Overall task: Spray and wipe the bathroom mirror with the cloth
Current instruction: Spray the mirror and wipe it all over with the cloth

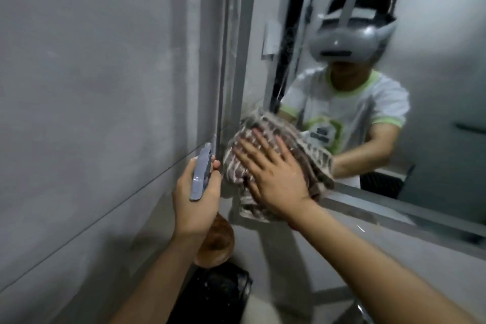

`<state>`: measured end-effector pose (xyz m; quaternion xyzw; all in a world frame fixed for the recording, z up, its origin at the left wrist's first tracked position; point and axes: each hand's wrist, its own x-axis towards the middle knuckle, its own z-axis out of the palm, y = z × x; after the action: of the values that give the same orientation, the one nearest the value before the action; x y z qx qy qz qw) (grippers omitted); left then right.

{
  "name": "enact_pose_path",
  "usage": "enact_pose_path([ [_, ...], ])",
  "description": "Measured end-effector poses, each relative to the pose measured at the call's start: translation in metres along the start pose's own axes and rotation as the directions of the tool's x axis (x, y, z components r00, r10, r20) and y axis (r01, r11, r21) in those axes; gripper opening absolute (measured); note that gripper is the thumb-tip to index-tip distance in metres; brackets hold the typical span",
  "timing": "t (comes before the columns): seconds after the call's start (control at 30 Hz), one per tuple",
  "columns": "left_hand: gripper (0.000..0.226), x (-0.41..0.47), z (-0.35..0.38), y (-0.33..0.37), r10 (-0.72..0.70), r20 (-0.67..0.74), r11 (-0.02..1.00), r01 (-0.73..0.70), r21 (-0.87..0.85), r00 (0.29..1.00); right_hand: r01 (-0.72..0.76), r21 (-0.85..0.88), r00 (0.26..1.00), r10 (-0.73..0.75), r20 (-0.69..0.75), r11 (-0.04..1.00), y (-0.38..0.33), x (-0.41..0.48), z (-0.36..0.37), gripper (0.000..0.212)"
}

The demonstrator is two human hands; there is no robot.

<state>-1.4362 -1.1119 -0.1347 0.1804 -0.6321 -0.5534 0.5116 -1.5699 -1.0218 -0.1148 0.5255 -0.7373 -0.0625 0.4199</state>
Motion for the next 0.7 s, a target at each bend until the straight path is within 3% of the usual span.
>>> enact_pose_path([
  [0.1,0.03,0.001,-0.004,0.006,-0.018,-0.001,1.0,0.018,-0.003,1.0,0.143,0.017,0.99,-0.142,-0.024,0.99,0.01,-0.012,0.001,0.057],
  [0.2,0.021,0.003,-0.008,0.014,0.002,-0.002,1.0,-0.002,-0.017,1.0,0.064,-0.093,0.995,-0.071,-0.071,0.994,0.034,0.011,-0.024,0.057],
  [0.3,0.02,0.002,-0.012,0.015,0.021,-0.025,1.0,-0.02,0.004,0.999,-0.035,-0.101,0.996,0.027,-0.081,0.994,0.016,0.027,-0.021,0.059],
  [0.4,0.022,-0.001,-0.014,0.014,-0.001,-0.027,1.0,0.001,-0.007,1.0,0.083,-0.003,0.996,-0.083,0.005,0.997,-0.001,0.0,-0.002,0.055],
  [0.5,0.019,-0.003,-0.013,0.016,-0.016,-0.009,1.0,0.016,-0.001,1.0,0.142,-0.065,0.99,-0.14,0.035,0.988,0.025,-0.031,-0.007,0.054],
  [0.7,0.025,-0.003,0.003,0.036,0.032,0.025,0.999,-0.032,-0.028,0.999,-0.063,-0.106,0.987,0.046,-0.157,0.992,0.062,0.022,-0.053,0.059],
])
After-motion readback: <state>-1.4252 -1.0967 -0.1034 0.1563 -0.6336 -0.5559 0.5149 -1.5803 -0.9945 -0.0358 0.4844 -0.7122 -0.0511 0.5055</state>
